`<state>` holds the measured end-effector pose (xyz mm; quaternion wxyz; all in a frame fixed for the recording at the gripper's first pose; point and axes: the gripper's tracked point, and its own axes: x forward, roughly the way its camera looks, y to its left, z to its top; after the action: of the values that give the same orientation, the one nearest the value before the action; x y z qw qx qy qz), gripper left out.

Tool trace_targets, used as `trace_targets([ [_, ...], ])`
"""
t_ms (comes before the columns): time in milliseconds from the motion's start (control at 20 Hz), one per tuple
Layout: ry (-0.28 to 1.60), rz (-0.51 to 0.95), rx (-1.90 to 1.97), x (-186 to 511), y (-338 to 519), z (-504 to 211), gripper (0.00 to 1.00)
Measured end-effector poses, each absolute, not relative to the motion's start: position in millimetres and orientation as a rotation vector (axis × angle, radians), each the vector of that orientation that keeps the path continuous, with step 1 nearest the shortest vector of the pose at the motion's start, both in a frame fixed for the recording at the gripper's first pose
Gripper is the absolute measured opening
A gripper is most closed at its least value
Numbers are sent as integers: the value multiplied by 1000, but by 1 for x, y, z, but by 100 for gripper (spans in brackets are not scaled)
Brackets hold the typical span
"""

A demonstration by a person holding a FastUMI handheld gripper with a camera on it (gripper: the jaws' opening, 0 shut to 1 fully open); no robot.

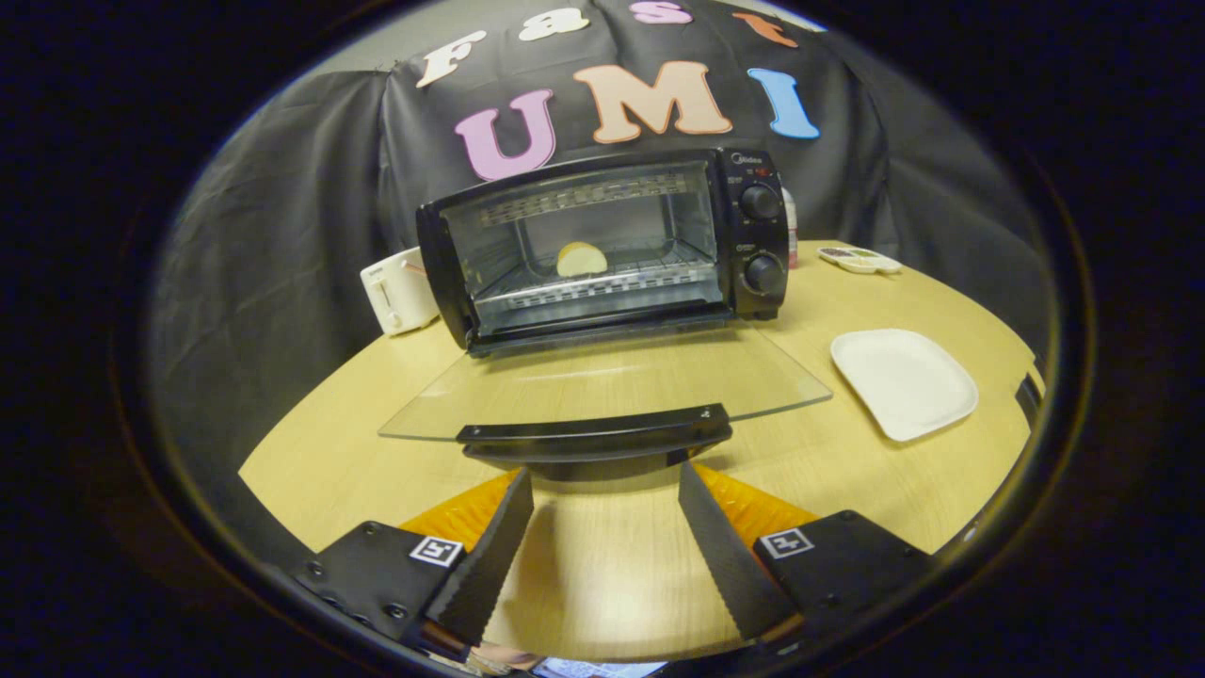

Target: Open the toaster oven, put the food inside, and close the toaster oven door.

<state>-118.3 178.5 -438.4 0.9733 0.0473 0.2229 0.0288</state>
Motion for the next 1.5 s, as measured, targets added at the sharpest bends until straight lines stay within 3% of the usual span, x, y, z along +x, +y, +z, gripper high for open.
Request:
trace_targets([
  [650, 298, 91, 138, -96, 187, -374, 99],
  [1500, 99, 114, 57, 7, 223, -269, 99],
])
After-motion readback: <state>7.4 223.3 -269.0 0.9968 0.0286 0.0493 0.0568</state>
